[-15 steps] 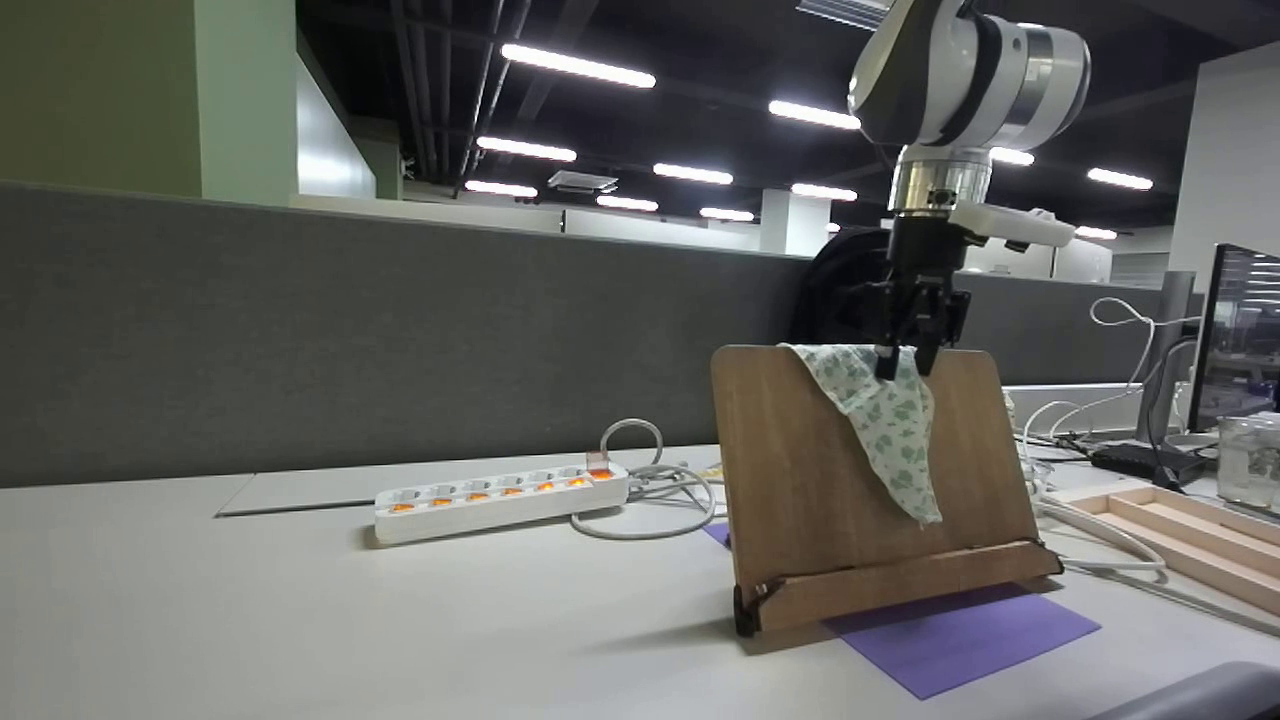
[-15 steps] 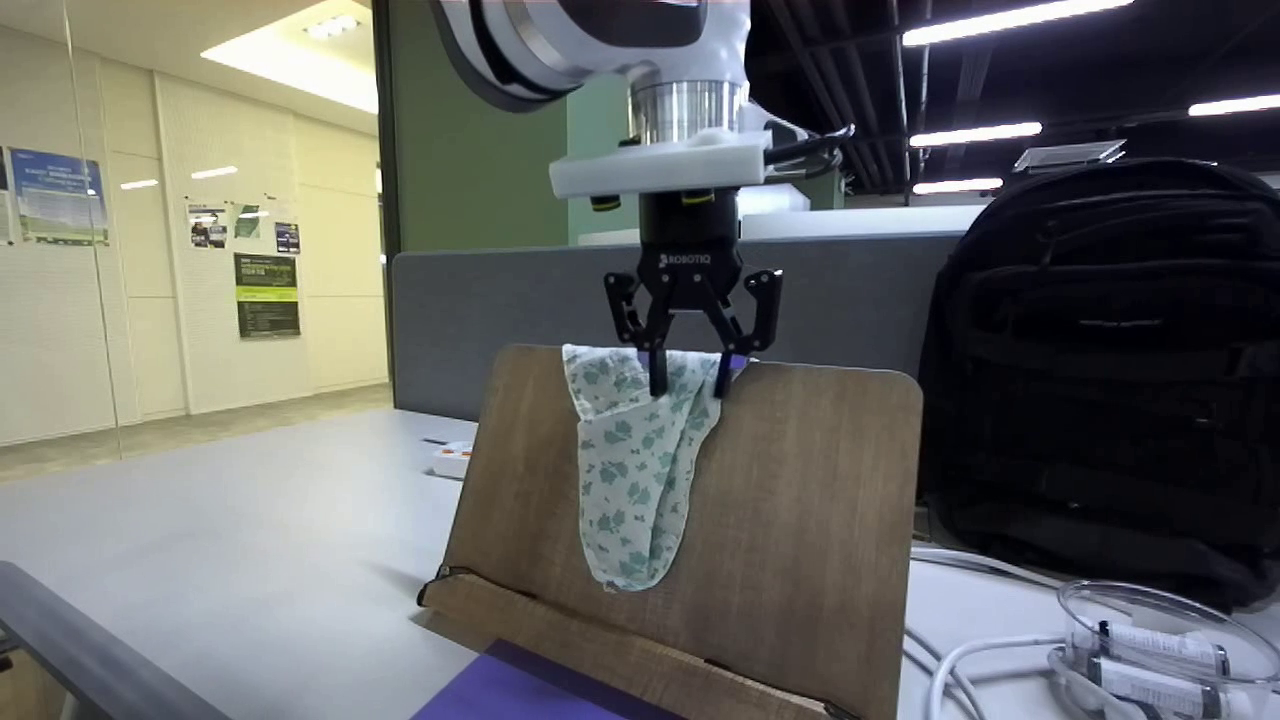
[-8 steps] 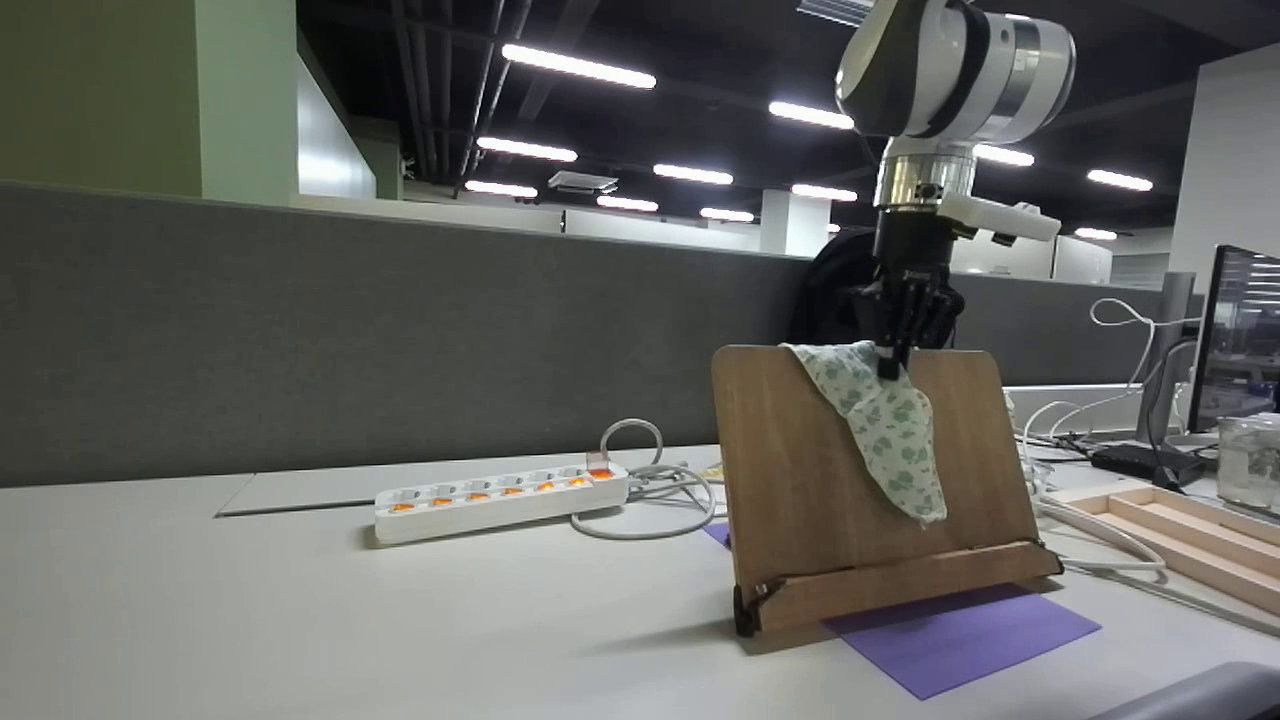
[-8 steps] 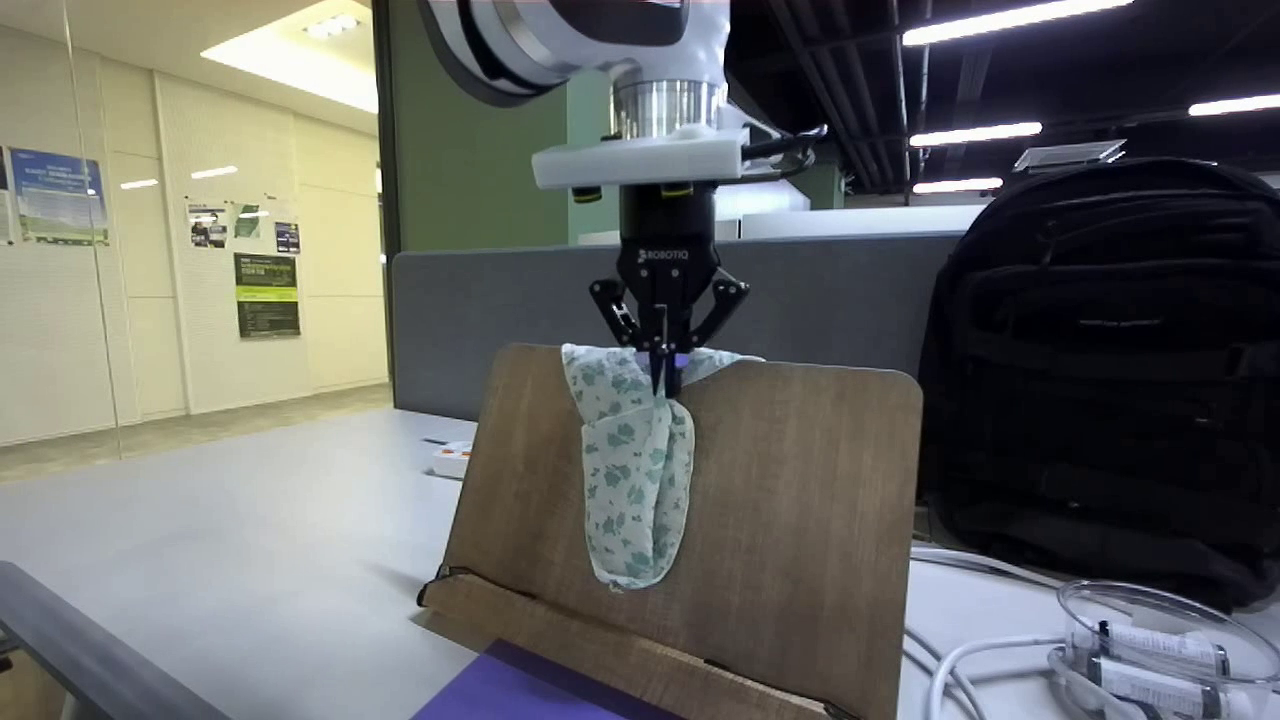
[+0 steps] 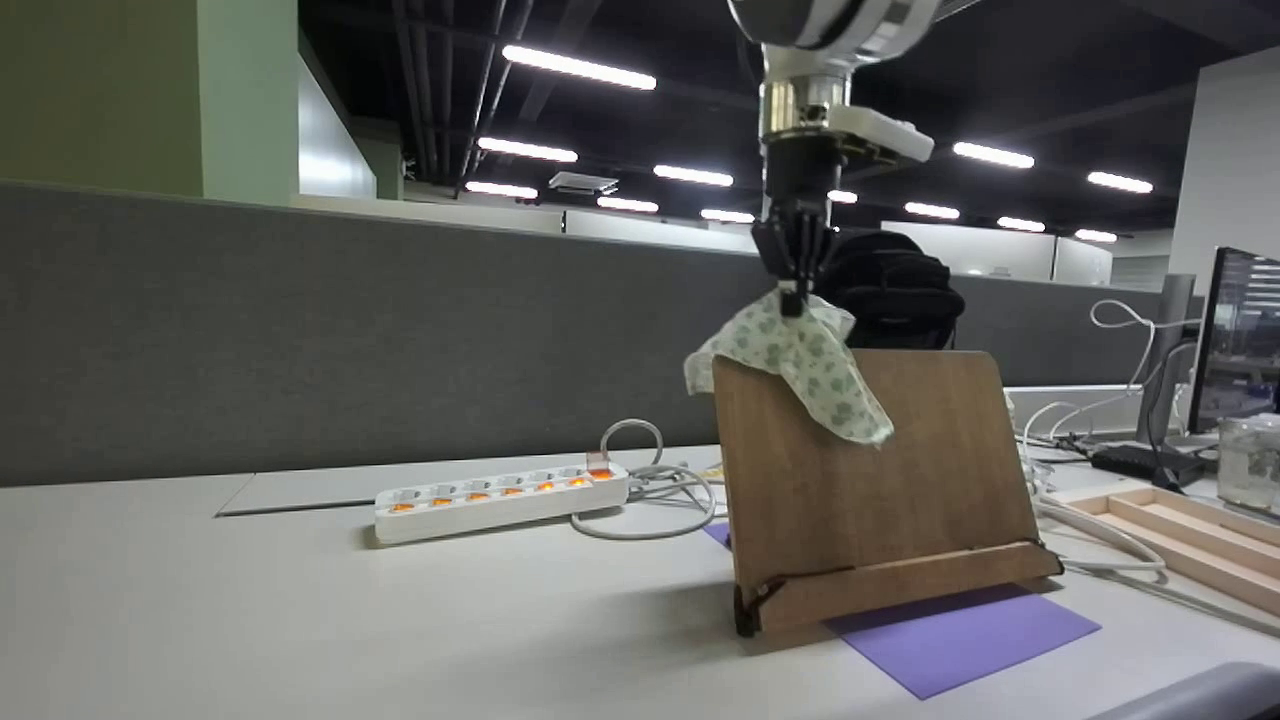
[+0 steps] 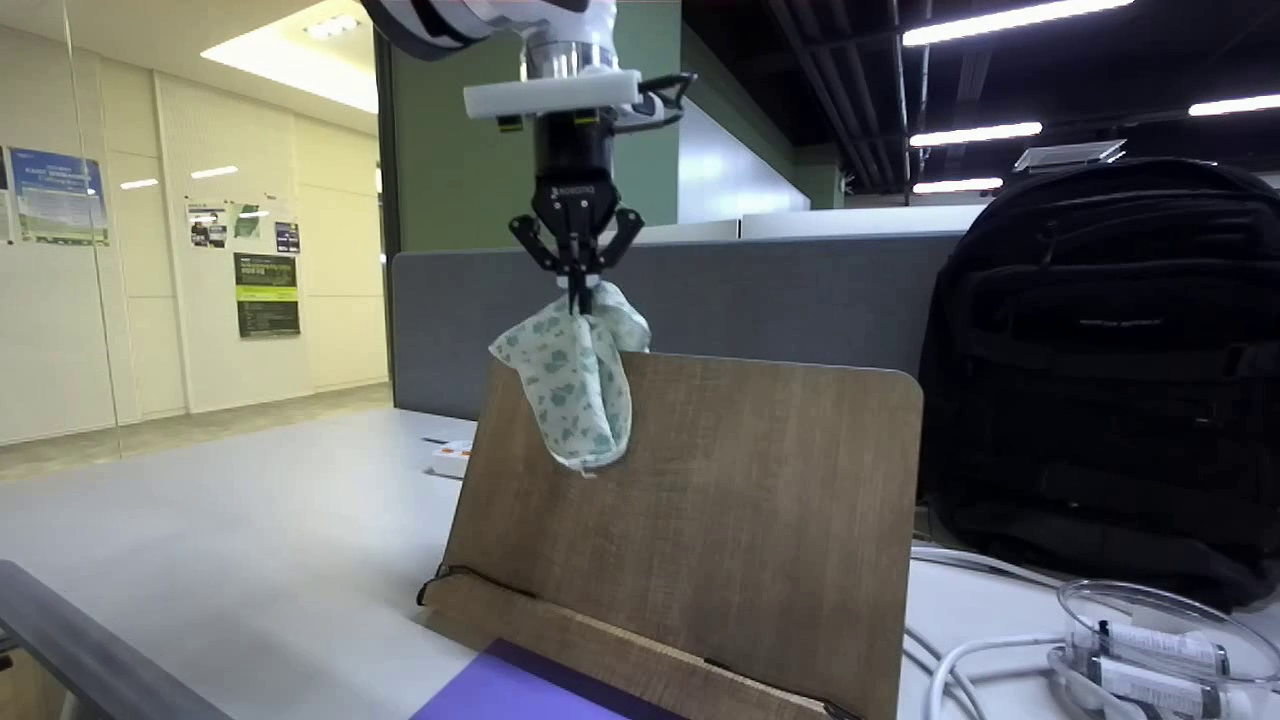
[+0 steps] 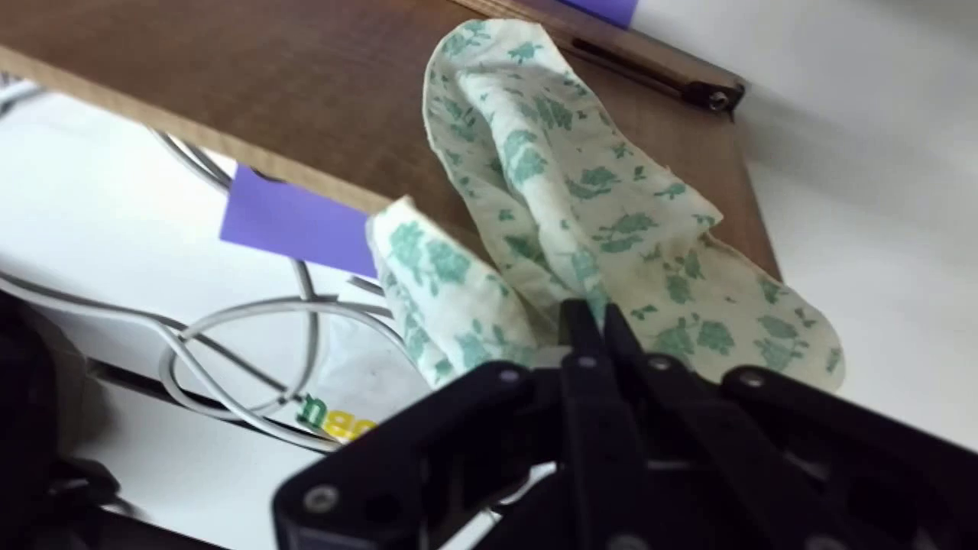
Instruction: Unhang the cloth from the stand
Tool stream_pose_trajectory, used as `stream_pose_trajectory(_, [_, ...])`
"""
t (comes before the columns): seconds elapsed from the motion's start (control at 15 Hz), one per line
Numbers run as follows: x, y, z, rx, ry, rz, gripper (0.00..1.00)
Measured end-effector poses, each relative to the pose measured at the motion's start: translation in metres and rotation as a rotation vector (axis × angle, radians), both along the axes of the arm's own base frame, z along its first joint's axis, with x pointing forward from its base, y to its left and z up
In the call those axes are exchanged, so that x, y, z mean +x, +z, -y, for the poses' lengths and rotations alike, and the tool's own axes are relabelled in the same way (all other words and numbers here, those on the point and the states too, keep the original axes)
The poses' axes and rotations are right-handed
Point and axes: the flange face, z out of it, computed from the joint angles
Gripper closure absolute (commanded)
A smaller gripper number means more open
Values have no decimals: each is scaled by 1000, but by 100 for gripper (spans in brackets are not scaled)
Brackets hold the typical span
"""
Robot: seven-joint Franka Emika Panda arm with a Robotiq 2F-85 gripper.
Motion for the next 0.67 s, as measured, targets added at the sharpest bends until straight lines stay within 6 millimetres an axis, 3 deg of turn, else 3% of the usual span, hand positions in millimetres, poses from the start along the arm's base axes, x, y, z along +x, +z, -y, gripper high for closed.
stream_pose_trajectory(0.2, [14,18,-79,-4,125,-17,99])
stream_pose_trajectory(0.33, [18,14,-130,-3,192,-42,99])
stream_pose_trajectory(0.47, [19,-4,-175,-3,251,-85,99])
stream_pose_trajectory(0.67, [15,-47,-225,-17,313,-161,99])
